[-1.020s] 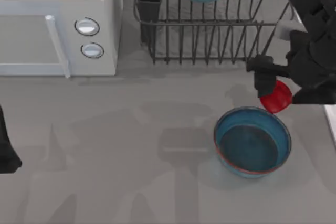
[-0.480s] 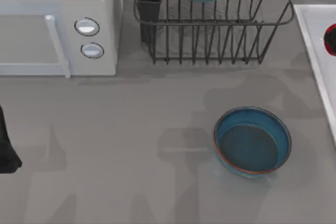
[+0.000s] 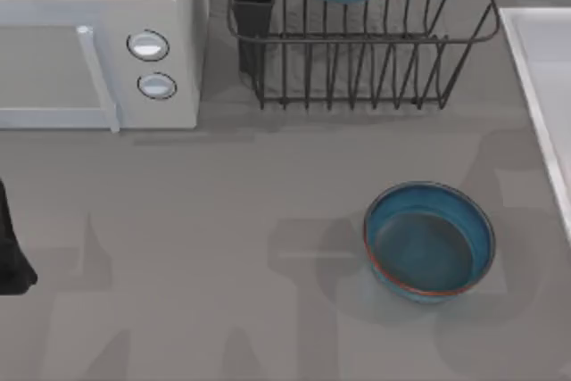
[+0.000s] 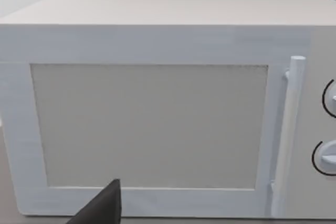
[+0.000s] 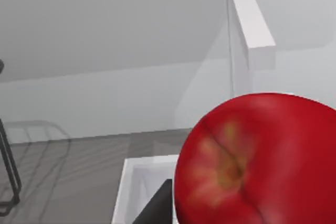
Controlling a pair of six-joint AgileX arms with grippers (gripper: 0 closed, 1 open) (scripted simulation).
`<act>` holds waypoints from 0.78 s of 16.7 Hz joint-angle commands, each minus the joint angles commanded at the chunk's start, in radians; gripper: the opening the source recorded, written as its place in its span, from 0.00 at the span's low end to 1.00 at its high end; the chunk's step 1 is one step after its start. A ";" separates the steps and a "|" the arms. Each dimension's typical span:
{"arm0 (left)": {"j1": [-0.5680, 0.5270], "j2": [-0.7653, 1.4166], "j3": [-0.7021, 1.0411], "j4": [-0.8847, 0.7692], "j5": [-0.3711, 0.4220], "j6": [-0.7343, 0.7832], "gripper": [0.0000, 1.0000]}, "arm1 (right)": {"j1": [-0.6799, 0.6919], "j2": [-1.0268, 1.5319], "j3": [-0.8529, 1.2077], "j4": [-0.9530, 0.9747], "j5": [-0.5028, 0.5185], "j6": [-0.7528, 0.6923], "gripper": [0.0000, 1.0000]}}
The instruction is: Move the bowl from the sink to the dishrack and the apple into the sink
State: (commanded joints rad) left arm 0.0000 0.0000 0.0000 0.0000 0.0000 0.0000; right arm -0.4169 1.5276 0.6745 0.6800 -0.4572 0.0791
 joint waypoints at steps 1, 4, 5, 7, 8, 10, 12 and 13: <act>0.000 0.000 0.000 0.000 0.000 0.000 1.00 | -0.030 -0.009 -0.021 0.061 -0.012 -0.016 0.00; 0.000 0.000 0.000 0.000 0.000 0.000 1.00 | -0.092 -0.029 -0.066 0.191 -0.037 -0.051 0.00; 0.000 0.000 0.000 0.000 0.000 0.000 1.00 | -0.103 -0.033 -0.074 0.214 -0.042 -0.057 0.00; 0.000 0.000 0.000 0.000 0.000 0.000 1.00 | -0.110 -0.035 -0.079 0.226 -0.044 -0.061 0.00; 0.000 0.000 0.000 0.000 0.000 0.000 1.00 | -0.110 -0.035 -0.079 0.226 -0.044 -0.061 0.00; 0.000 0.000 0.000 0.000 0.000 0.000 1.00 | -0.110 -0.035 -0.079 0.226 -0.044 -0.061 0.00; 0.000 0.000 0.000 0.000 0.000 0.000 1.00 | -0.105 -0.028 -0.075 0.226 -0.043 -0.058 0.00; 0.000 0.000 0.000 0.000 0.000 0.000 1.00 | -0.106 -0.016 -0.077 0.238 -0.043 -0.058 0.00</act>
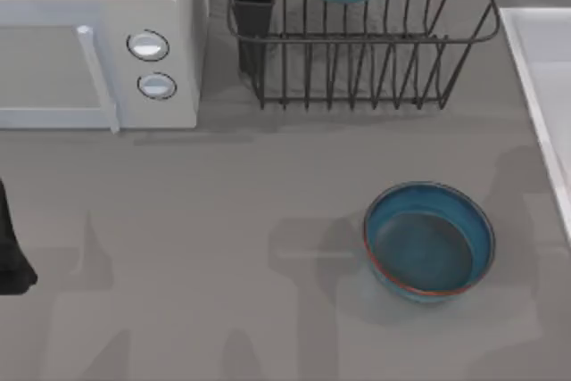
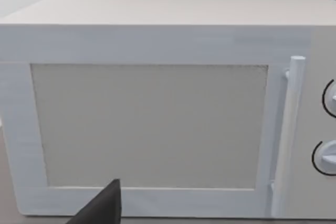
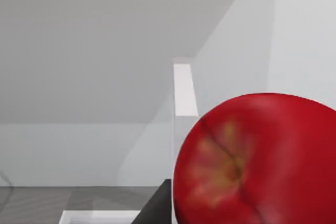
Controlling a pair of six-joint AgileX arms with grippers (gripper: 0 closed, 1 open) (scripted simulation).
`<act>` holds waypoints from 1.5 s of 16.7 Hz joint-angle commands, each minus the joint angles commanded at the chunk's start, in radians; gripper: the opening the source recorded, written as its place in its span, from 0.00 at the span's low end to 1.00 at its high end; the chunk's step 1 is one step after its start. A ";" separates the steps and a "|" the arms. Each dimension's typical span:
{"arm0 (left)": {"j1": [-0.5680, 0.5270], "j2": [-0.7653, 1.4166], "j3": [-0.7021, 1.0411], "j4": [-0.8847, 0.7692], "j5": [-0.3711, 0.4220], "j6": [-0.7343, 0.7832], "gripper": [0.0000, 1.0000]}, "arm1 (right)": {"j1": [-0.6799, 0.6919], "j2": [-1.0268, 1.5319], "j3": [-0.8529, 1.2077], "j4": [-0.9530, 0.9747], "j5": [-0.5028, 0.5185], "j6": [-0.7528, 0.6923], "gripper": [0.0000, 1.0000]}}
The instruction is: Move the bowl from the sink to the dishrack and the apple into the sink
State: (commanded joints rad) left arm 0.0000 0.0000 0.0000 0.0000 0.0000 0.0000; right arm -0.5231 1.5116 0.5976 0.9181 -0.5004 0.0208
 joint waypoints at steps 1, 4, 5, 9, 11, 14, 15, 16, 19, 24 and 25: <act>0.000 0.000 0.000 0.000 0.000 0.000 1.00 | -0.001 0.022 -0.003 0.023 -0.001 0.000 0.00; 0.000 0.000 0.000 0.000 0.000 0.000 1.00 | -0.003 0.151 -0.019 0.155 -0.005 -0.001 0.00; 0.000 0.000 0.000 0.000 0.000 0.000 1.00 | -0.004 0.210 -0.026 0.221 -0.006 -0.001 0.00; 0.000 0.000 0.000 0.000 0.000 0.000 1.00 | -0.006 0.461 -0.061 0.538 -0.004 -0.004 0.00; 0.000 0.000 0.000 0.000 0.000 0.000 1.00 | -0.006 0.568 -0.080 0.671 0.000 -0.005 0.00; 0.000 0.000 0.000 0.000 0.000 0.000 1.00 | -0.005 0.679 -0.102 0.790 0.006 -0.006 0.00; 0.000 0.000 0.000 0.000 0.000 0.000 1.00 | -0.005 0.697 -0.106 0.808 0.007 -0.006 0.00; 0.000 0.000 0.000 0.000 0.000 0.000 1.00 | -0.005 0.705 -0.108 0.816 0.008 -0.006 0.00; 0.000 0.000 0.000 0.000 0.000 0.000 1.00 | -0.005 0.705 -0.108 0.816 0.008 -0.006 0.00; 0.000 0.000 0.000 0.000 0.000 0.000 1.00 | -0.005 0.705 -0.108 0.816 0.008 -0.006 0.30; 0.000 0.000 0.000 0.000 0.000 0.000 1.00 | -0.005 0.705 -0.108 0.816 0.008 -0.006 0.38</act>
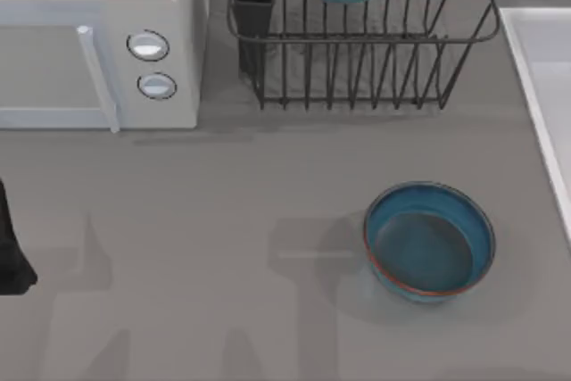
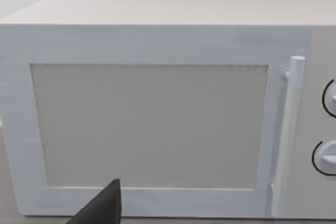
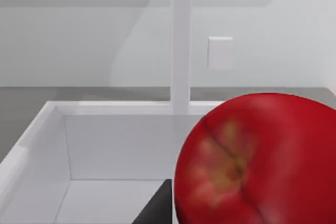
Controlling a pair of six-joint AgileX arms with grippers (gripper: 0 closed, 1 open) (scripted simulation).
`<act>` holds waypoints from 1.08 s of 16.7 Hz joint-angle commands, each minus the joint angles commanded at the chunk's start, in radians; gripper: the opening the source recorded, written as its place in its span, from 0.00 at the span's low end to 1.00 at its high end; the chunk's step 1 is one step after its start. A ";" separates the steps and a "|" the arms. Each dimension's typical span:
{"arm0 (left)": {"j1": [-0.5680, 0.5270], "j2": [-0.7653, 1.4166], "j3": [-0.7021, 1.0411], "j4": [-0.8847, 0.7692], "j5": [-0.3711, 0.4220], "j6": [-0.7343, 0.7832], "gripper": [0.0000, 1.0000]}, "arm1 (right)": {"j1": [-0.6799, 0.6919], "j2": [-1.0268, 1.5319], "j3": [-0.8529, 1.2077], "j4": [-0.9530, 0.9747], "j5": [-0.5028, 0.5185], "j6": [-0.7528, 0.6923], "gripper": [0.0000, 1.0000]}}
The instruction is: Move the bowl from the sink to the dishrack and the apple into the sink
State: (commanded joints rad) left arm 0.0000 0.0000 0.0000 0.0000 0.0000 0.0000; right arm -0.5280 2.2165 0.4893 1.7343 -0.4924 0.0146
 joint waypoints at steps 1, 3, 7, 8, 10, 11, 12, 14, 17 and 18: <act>0.000 0.000 0.000 0.000 0.000 0.000 1.00 | 0.000 0.000 0.000 0.000 0.000 0.000 0.45; 0.000 0.000 0.000 0.000 0.000 0.000 1.00 | 0.000 0.000 0.000 0.000 0.000 0.000 0.60; 0.000 0.000 0.000 0.000 0.000 0.000 1.00 | 0.000 0.000 0.000 0.000 0.000 0.000 0.90; 0.000 0.000 0.000 0.000 0.000 0.000 1.00 | 0.000 0.000 0.000 0.000 0.000 0.000 0.98; 0.000 0.000 0.000 0.000 0.000 0.000 1.00 | 0.000 0.000 0.000 0.000 0.000 0.000 1.00; 0.000 0.000 0.000 0.000 0.000 0.000 1.00 | 0.000 0.000 0.000 0.000 0.000 0.000 1.00; 0.000 0.000 0.000 0.000 0.000 0.000 1.00 | 0.000 0.000 0.000 0.000 0.000 0.000 1.00; 0.000 0.000 0.000 0.000 0.000 0.000 1.00 | 0.000 0.000 0.000 0.000 0.000 0.000 1.00; 0.000 0.000 0.000 0.000 0.000 0.000 1.00 | 0.000 0.000 0.001 0.000 0.000 0.000 1.00; 0.000 0.000 0.000 0.000 0.000 0.000 1.00 | 0.000 0.000 0.001 0.000 0.000 0.000 1.00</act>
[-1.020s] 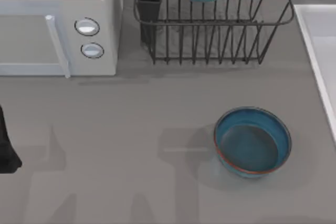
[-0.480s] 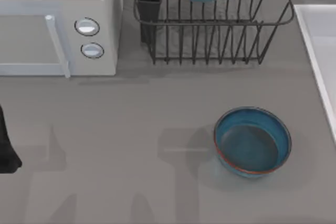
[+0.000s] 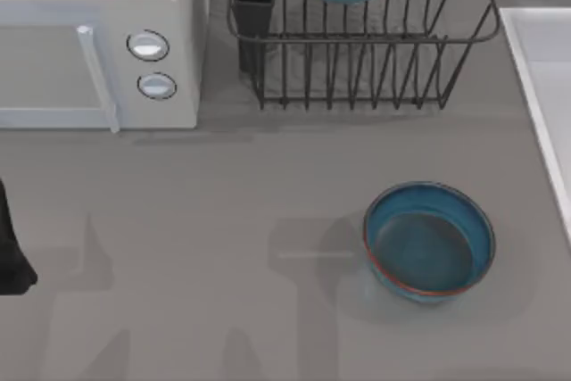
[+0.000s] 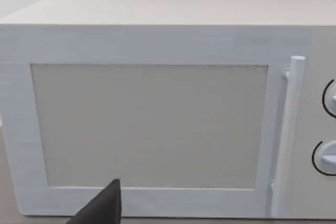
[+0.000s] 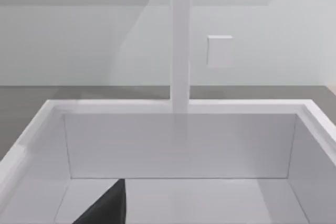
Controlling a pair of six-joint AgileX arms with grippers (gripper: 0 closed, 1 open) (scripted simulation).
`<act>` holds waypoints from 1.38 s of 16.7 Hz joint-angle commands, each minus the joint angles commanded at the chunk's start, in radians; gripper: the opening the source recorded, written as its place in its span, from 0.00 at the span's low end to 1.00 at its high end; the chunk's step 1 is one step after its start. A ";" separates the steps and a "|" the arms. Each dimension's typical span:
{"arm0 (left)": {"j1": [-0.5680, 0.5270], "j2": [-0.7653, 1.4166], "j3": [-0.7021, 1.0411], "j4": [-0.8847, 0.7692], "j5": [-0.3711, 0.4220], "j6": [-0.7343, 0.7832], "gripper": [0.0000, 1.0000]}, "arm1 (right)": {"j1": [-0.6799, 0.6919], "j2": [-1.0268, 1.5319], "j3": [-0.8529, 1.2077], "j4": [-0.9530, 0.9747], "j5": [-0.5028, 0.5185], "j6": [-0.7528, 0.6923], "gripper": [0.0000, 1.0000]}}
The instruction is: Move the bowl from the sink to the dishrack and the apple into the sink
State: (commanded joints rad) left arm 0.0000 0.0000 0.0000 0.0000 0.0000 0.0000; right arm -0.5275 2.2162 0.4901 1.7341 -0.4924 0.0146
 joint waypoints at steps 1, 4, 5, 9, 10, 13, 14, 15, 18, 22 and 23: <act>0.000 0.000 0.000 0.000 0.000 0.000 1.00 | 0.003 -0.007 -0.009 -0.010 0.003 0.003 1.00; 0.000 0.000 0.000 0.000 0.000 0.000 1.00 | 0.034 -0.080 -0.079 -0.101 0.031 0.017 1.00; 0.000 0.000 0.000 0.000 0.000 0.000 1.00 | 0.048 -0.122 -0.103 -0.152 0.045 0.020 1.00; 0.000 0.000 0.000 0.000 0.000 0.000 1.00 | 0.118 -0.378 -0.175 -0.429 0.106 0.019 1.00; 0.000 0.000 0.000 0.000 0.000 0.000 1.00 | 0.138 -0.452 -0.191 -0.497 0.125 0.018 1.00; 0.000 0.000 0.000 0.000 0.000 0.000 1.00 | 0.200 -0.702 -0.225 -0.654 0.183 0.009 1.00; 0.000 0.000 0.000 0.000 0.000 0.000 1.00 | 0.218 -0.802 -0.226 -0.695 0.201 0.003 1.00; 0.000 0.000 0.000 0.000 0.000 0.000 1.00 | 0.235 -0.912 -0.222 -0.736 0.218 -0.004 1.00; 0.000 0.000 0.000 0.000 0.000 0.000 1.00 | 0.282 -1.300 -0.212 -0.895 0.266 -0.022 1.00; 0.000 0.000 0.000 0.000 0.000 0.000 1.00 | 0.356 -1.762 -0.263 -1.230 0.333 -0.029 1.00; 0.000 0.000 0.000 0.000 0.000 0.000 1.00 | 0.379 -1.853 -0.286 -1.322 0.353 -0.029 1.00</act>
State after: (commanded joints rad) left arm 0.0000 0.0000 0.0000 0.0000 0.0000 0.0000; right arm -0.1487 0.3636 0.2036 0.4117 -0.1395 -0.0141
